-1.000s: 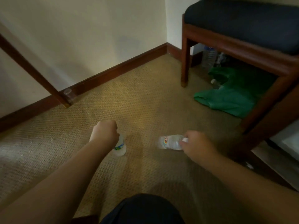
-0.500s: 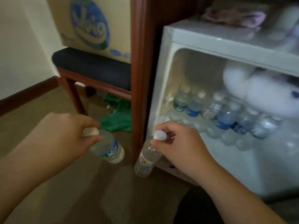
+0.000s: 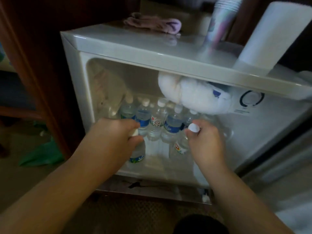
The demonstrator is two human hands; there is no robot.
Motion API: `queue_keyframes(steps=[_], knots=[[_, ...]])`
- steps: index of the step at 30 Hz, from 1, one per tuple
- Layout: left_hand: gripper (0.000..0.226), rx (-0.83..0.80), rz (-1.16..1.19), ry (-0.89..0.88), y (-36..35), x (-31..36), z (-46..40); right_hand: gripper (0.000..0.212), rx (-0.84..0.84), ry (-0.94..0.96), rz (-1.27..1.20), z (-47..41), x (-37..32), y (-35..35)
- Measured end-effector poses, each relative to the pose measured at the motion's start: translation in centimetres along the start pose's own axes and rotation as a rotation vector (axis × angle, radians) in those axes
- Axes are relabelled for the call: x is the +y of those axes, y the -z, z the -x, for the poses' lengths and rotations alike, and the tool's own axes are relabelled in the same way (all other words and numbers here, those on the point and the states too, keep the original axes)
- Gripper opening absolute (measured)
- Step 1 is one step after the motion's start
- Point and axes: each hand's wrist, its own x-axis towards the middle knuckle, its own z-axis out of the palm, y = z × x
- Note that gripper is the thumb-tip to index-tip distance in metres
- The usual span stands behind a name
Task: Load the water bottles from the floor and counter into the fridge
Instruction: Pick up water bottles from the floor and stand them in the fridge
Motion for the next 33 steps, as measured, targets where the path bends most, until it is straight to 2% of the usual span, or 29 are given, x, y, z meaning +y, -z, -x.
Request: queue_keyframes(steps=[3,9,13,19,29,33], knots=[[0.028,-0.073,0.067,0.021,-2.5,1.8,-2.4,0.008,0.085,-0.057,0.080,-1.4,1.9,-0.2],[0.039,-0.110,0.224,0.001,-7.8,4.0,-6.0,0.023,0.226,-0.105,0.084,-2.7,4.5,0.2],[0.045,-0.122,0.287,-0.017,-10.5,5.5,-7.8,0.022,0.229,-0.132,0.109,-3.8,5.0,0.4],[0.038,-0.130,0.256,-0.043,-13.3,7.9,-9.4,0.025,0.256,-0.116,0.113,-4.6,5.1,0.3],[0.028,-0.062,0.383,-0.023,-15.5,10.5,-10.6,0.033,0.257,-0.036,0.077,-4.8,5.7,-0.8],[0.027,-0.061,0.420,-0.004,-16.2,11.4,-10.9,0.034,0.263,-0.071,0.064,-4.7,5.8,-0.4]])
